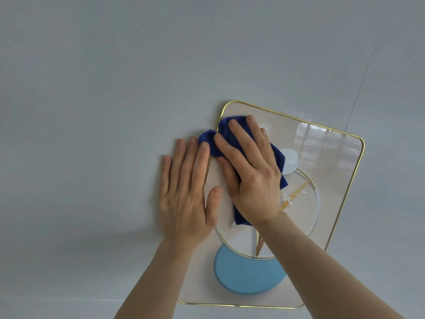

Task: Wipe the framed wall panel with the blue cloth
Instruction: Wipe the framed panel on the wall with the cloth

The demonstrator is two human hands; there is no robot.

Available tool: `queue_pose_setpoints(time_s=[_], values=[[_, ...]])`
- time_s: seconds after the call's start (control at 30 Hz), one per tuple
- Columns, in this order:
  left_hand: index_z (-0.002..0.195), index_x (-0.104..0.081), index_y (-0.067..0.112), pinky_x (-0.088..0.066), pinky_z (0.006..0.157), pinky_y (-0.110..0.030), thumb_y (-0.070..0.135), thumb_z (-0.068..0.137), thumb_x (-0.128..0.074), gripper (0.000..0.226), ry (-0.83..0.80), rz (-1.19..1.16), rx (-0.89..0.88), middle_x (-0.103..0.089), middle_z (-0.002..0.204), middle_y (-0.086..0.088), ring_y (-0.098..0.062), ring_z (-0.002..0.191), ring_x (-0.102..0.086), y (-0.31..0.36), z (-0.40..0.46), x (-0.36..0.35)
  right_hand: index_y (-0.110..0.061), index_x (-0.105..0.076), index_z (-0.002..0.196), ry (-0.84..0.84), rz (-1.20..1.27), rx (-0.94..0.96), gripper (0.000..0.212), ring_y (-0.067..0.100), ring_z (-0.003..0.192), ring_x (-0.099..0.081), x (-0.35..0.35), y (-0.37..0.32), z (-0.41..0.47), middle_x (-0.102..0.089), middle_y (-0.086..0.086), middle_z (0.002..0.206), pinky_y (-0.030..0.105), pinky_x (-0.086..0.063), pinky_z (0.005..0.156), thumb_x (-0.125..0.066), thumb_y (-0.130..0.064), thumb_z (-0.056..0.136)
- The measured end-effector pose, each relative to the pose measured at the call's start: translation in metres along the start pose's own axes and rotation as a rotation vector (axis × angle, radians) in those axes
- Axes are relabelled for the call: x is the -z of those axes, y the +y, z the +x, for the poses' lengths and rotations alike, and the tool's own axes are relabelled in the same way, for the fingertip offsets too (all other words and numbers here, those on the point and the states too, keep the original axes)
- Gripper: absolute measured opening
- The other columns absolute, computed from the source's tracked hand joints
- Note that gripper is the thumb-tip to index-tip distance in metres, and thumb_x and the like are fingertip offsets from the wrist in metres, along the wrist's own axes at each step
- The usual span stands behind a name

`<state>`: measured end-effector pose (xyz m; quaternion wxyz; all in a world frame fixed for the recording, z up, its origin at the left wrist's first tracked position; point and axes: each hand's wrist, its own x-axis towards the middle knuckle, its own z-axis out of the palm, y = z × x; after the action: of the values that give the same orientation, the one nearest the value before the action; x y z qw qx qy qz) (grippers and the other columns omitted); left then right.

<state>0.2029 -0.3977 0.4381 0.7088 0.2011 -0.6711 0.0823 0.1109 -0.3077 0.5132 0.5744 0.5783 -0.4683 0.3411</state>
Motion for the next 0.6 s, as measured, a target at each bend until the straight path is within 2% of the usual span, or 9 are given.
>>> queue_pose_setpoints(time_s=[0.13,0.27,0.47,0.6], values=[[0.163,-0.025,0.019,-0.011,0.132,-0.046,0.049,0.107,-0.01,0.065,-0.021,0.02,-0.005,-0.03,0.17,-0.006,-0.024,0.161,-0.02,0.0,0.0,0.001,-0.013,-0.073,0.132,-0.033,0.017,0.01,0.03,0.04,0.15,-0.045,0.001,-0.002,-0.018,-0.064,0.012,0.146,0.06,-0.038,0.122,-0.066,-0.016,0.103],[0.163,-0.028,0.021,-0.008,0.132,-0.045,0.049,0.108,-0.01,0.065,-0.03,0.034,-0.013,-0.03,0.17,-0.007,-0.025,0.162,-0.019,-0.001,0.0,0.001,-0.014,-0.073,0.134,-0.072,0.048,-0.001,0.031,0.037,0.154,-0.04,0.004,-0.006,-0.042,-0.062,0.011,0.148,0.059,-0.036,0.124,-0.058,-0.023,0.108],[0.162,-0.034,0.02,-0.008,0.132,-0.046,0.049,0.108,-0.012,0.065,-0.037,0.063,-0.031,-0.031,0.17,-0.009,-0.027,0.161,-0.02,-0.002,0.0,0.001,-0.012,-0.073,0.132,-0.113,0.071,-0.018,0.034,0.039,0.153,-0.04,0.009,-0.009,-0.054,-0.063,0.011,0.148,0.058,-0.036,0.125,-0.07,-0.009,0.099],[0.163,-0.032,0.02,-0.009,0.132,-0.047,0.047,0.108,-0.016,0.063,-0.031,0.084,-0.039,-0.028,0.171,-0.009,-0.026,0.162,-0.018,-0.003,-0.001,-0.001,-0.011,-0.073,0.132,-0.193,0.075,-0.019,0.031,0.039,0.154,-0.039,0.02,-0.01,-0.075,-0.061,0.01,0.15,0.06,-0.039,0.121,-0.065,-0.008,0.102]])
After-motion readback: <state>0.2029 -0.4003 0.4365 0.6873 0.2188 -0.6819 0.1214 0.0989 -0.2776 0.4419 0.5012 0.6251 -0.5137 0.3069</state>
